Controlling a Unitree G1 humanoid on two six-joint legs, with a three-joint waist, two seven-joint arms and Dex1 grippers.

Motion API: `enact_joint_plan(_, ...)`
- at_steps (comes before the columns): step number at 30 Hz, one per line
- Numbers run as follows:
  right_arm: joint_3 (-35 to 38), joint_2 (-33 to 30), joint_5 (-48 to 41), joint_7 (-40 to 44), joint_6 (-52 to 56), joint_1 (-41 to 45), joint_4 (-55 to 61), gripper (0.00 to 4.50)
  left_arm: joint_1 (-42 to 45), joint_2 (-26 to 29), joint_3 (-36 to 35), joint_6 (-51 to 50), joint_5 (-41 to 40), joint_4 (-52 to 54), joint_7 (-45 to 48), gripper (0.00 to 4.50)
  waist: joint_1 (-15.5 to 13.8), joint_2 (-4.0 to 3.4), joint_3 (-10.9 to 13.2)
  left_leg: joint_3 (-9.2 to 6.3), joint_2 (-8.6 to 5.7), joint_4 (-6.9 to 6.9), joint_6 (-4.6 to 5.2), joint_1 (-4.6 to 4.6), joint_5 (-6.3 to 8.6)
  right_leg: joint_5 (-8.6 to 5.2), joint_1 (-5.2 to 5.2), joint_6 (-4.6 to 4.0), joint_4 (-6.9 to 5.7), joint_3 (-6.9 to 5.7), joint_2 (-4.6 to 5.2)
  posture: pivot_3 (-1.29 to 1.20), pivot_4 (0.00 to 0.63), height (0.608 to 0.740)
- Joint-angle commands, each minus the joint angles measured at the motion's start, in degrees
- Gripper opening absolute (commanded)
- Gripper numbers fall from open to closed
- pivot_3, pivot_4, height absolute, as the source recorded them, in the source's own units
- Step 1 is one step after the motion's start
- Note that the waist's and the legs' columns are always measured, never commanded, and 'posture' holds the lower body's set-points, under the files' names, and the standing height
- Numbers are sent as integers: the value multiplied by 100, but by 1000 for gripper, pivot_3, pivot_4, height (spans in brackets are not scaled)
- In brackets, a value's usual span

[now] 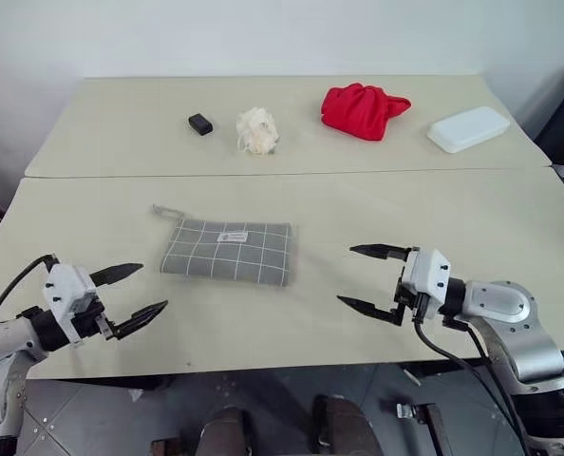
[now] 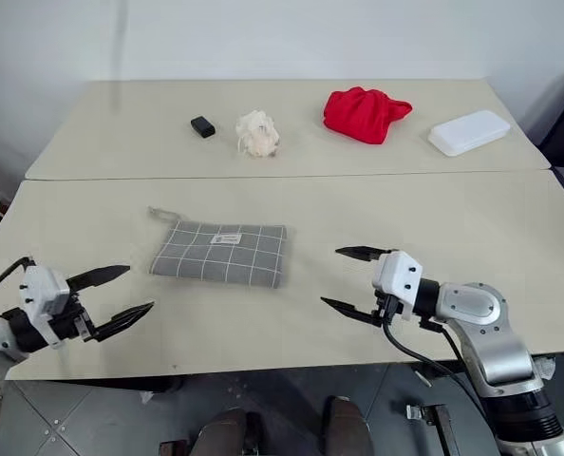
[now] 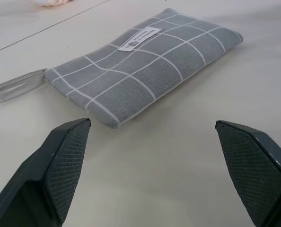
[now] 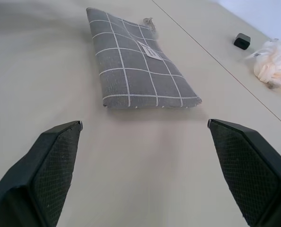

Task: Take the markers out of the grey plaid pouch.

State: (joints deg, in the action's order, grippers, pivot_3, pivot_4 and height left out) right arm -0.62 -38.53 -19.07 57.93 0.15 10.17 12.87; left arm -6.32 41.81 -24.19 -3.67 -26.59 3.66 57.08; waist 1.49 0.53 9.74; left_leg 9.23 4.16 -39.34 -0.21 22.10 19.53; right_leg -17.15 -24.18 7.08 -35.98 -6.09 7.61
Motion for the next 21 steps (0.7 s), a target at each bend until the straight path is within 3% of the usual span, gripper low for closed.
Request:
enact_joint_plan(1, 173, -85, -91, 12, 34, -10, 94, 4465, 17, 4, -119, -53, -62, 46, -129, 4500, -1, 0, 0, 0, 0, 0, 0, 0, 0, 0, 0, 0, 0, 0, 0, 0, 150, 740)
enact_joint_plan(3, 140, -91, -68, 9, 61, -41, 114, 4465, 17, 31, -118, -84, -77, 28, -97, 4500, -2, 0, 0, 0, 0, 0, 0, 0, 0, 0, 0, 0, 0, 0, 0, 0, 150, 740)
enact_joint_plan(11, -33, 63, -241, -67, 509, 123, 400, 4465, 213, 424, -359, -1865, -1197, -341, 294, 4500, 1, 0, 0, 0, 1, 0, 0, 0, 0, 0, 0, 0, -1, 0, -1, 0, 150, 740)
enact_joint_plan(18, -809, 337, 224, -297, 1145, 882, 514, 2176, 1509, 934, -95, -3424, -1442, -1514, 238, 4500, -1, 1, -1, -2, 1, -10, -1, 1, -1, 0, 0, 0, -10, 1, -2, 0, 150, 740)
enact_joint_plan(21, -1148, 635, 556, -548, 1262, 1233, 352, 1166, 2243, 980, 238, -3832, -1169, -2088, -15, 4500, -2, 1, -1, -2, 0, -11, -2, 4, -1, 0, -3, 0, -13, 0, -3, 0, 150, 740)
